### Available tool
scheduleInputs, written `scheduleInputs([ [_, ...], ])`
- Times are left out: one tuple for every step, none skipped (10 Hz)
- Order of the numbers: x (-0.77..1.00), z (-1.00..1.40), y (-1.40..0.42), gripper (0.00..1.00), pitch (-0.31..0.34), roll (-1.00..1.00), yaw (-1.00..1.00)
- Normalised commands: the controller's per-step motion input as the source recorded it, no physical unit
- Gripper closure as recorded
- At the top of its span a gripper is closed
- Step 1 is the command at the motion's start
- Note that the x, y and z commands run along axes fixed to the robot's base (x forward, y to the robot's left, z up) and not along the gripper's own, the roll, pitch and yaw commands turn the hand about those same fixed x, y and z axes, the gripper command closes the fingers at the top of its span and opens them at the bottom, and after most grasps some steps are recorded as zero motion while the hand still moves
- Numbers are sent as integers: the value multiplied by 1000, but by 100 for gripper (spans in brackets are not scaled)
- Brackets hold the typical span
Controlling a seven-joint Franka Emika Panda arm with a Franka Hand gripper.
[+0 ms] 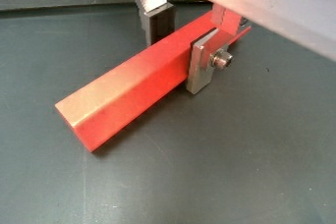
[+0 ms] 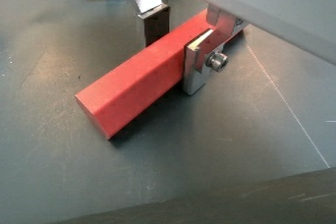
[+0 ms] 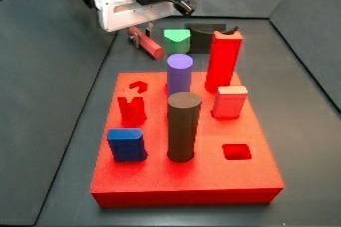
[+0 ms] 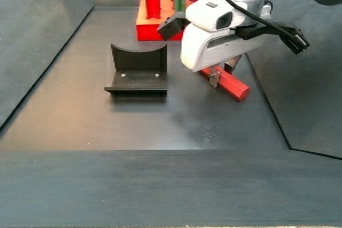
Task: Pick up the hexagon object. Move up. Place the hexagon object on the fixture. Regrasp the hexagon object. Move to above the board. Insert the hexagon object.
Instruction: Pick up the hexagon object, then move up, then place the hexagon object on the fixture.
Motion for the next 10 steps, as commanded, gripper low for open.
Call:
scheduleInputs([
  [0, 0, 0, 100, 0, 0, 0],
  [0, 0, 0, 100, 0, 0, 0],
  [0, 833, 0, 100, 0, 0, 0],
  [-56, 773, -71, 100, 36, -13, 9],
  [-56, 718, -57, 100, 45, -6, 10],
  [-18, 534, -19, 100, 75, 17, 8],
  [-13, 450, -6, 100, 83, 29, 5],
  [-16, 272, 3, 100, 81, 56, -5],
  [0, 1000, 0, 100, 0, 0, 0],
  [-2, 1000, 0, 100, -4, 21, -4],
])
